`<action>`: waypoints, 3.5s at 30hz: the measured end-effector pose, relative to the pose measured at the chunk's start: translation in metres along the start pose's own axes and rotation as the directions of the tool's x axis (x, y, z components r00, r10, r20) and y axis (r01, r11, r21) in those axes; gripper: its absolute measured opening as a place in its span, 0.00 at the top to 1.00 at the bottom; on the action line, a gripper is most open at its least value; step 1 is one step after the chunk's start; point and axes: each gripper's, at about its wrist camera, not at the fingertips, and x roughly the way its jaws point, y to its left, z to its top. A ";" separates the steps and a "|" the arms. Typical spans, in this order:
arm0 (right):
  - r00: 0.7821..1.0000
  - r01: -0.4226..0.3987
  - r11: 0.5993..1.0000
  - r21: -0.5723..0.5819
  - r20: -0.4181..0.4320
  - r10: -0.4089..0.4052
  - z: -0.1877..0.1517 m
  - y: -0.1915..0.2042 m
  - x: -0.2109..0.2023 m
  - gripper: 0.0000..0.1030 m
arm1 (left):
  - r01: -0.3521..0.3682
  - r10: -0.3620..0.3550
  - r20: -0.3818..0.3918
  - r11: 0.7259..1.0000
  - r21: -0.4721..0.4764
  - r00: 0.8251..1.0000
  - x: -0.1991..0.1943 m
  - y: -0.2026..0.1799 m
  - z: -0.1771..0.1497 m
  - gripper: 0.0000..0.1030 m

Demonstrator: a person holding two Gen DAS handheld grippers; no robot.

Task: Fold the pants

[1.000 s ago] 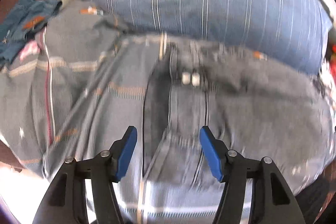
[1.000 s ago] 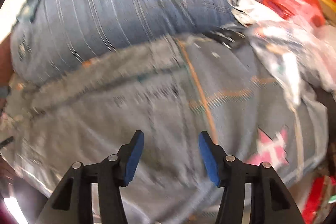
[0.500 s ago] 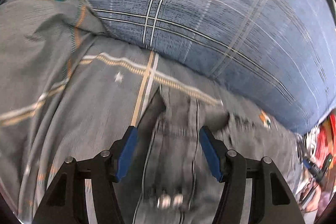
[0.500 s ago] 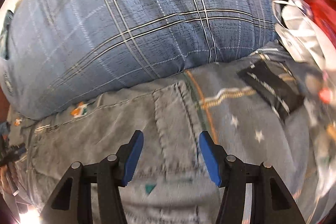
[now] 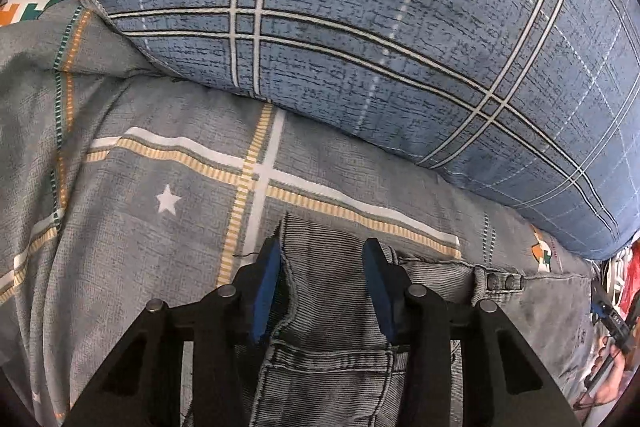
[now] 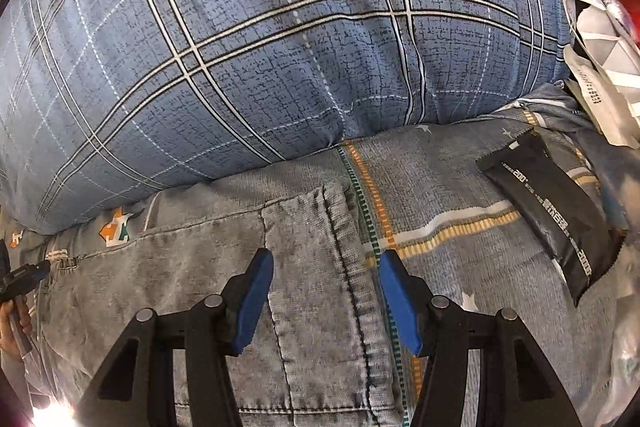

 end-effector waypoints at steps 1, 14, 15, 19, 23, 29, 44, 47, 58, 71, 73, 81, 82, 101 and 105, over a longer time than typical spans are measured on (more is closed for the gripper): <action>1.000 -0.003 1.000 -0.001 -0.002 0.003 0.002 0.000 0.001 0.43 | -0.001 0.001 0.002 1.000 0.005 1.000 0.000 0.000 0.001 0.57; 0.999 0.020 1.000 -0.018 -0.047 -0.020 0.028 0.006 0.029 0.43 | -0.028 0.028 -0.014 0.999 0.019 1.000 0.019 0.001 0.012 0.72; 0.998 0.027 0.999 -0.021 -0.056 -0.028 0.031 0.007 0.036 0.43 | -0.031 0.032 -0.012 0.999 0.024 0.999 0.019 0.001 0.013 0.72; 0.996 0.043 0.999 -0.031 -0.082 -0.046 0.037 0.010 0.055 0.48 | -0.040 0.040 -0.009 0.999 0.034 0.999 0.022 0.004 0.017 0.73; 0.996 0.073 0.996 -0.057 -0.045 -0.075 0.037 0.015 0.052 0.81 | -0.093 0.094 -0.005 0.994 0.052 0.996 0.024 0.001 0.021 0.91; 0.996 0.089 0.992 -0.085 0.034 -0.087 0.030 0.026 0.022 0.85 | -0.113 0.113 0.016 0.992 0.061 0.993 0.015 -0.009 0.020 0.97; 0.949 -0.022 0.999 -0.031 0.314 0.031 -0.042 0.025 -0.133 0.87 | 0.032 -0.062 0.214 0.989 0.141 0.975 -0.131 -0.017 -0.036 0.97; 0.923 -0.055 0.998 -0.029 0.380 0.062 -0.080 0.016 -0.177 0.89 | 0.073 -0.116 0.257 0.982 0.171 0.959 -0.176 -0.002 -0.071 0.97; 0.970 -0.085 0.996 -0.002 0.227 0.083 -0.267 -0.016 -0.182 0.92 | 0.119 -0.157 0.096 0.941 0.317 0.983 -0.194 0.059 -0.248 0.95; 0.987 -0.107 0.982 0.154 0.133 0.087 -0.160 -0.018 -0.080 0.87 | 0.088 -0.109 0.106 0.978 0.190 0.988 -0.173 0.078 -0.219 0.95; 0.988 -0.135 0.977 0.165 0.098 0.120 -0.154 -0.016 -0.066 0.87 | 0.088 -0.109 0.105 0.979 0.184 0.988 -0.172 0.080 -0.217 0.95; 0.984 -0.050 0.976 0.211 0.179 0.012 -0.159 -0.026 -0.082 0.10 | 0.104 -0.121 0.094 0.981 0.165 0.988 -0.167 0.083 -0.219 0.95; 0.983 -0.025 0.980 0.197 0.183 -0.012 -0.159 -0.028 -0.081 0.06 | 0.099 -0.116 0.095 0.980 0.170 0.989 -0.167 0.080 -0.221 0.95; 0.990 -0.048 0.999 -0.002 0.129 0.047 -0.158 0.013 -0.099 0.87 | 0.010 -0.017 0.038 0.987 0.163 0.999 -0.115 0.052 -0.226 0.94; 0.985 -0.002 0.995 -0.104 0.170 0.020 -0.172 0.029 -0.154 0.87 | 0.020 -0.024 0.018 0.985 0.170 1.000 -0.118 0.053 -0.221 0.94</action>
